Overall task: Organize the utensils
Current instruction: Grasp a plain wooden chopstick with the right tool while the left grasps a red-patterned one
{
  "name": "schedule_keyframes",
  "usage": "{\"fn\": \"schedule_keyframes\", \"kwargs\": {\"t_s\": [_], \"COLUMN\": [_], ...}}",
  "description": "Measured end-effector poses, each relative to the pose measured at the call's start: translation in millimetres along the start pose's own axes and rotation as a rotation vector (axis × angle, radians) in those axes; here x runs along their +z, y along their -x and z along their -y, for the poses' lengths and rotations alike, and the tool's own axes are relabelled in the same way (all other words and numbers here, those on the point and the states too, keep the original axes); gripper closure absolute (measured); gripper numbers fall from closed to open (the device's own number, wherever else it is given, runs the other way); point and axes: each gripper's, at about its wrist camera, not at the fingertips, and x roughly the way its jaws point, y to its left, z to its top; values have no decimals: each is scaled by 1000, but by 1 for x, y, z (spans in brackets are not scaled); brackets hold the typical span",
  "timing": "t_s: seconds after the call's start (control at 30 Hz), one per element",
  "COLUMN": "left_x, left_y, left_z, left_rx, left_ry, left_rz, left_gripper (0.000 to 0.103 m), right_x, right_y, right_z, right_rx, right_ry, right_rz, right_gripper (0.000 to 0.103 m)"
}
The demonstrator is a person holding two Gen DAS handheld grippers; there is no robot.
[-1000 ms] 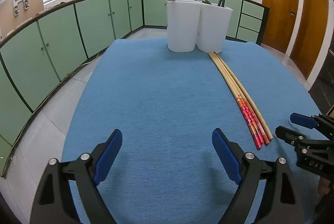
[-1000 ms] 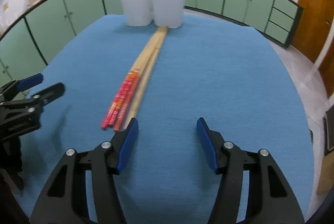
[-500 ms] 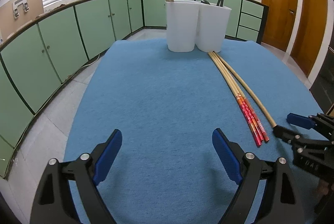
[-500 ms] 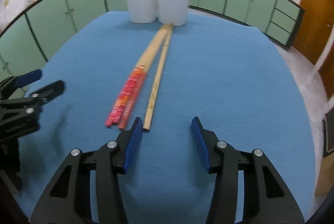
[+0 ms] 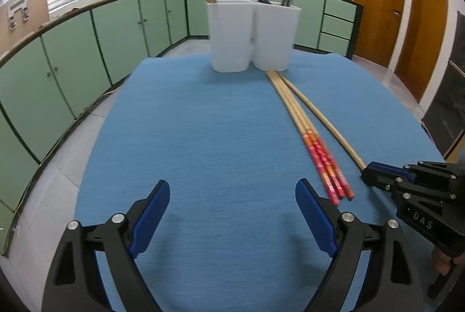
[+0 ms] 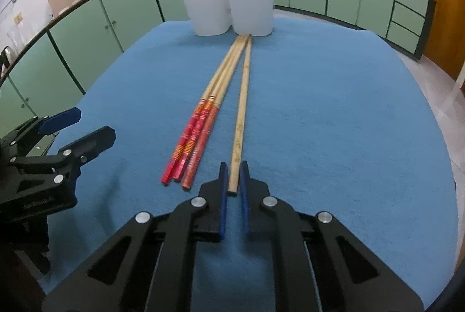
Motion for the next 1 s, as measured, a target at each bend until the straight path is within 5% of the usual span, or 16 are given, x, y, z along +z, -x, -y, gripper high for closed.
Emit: {"fn": "schedule_keyframes", "kwargs": {"t_s": [0.23, 0.5, 0.67, 1.0], "left_x": [-5, -7, -8, -17], "left_y": [-8, -27, -25, -18], "left_z": [33, 43, 11, 4], "left_rx": [-97, -5, 77, 53], "left_ry": [-38, -74, 16, 12], "left_rz": [-57, -114, -123, -109], "left_gripper": [17, 16, 16, 18], "right_x": [-9, -13, -13, -22], "right_y": [12, 12, 12, 22], "right_z": [28, 32, 33, 30], "right_rx": [-71, -64, -58, -9], "right_ry": [-50, -65, -54, 7], "right_rz": [11, 21, 22, 18], "right_gripper": [97, 97, 96, 74]}}
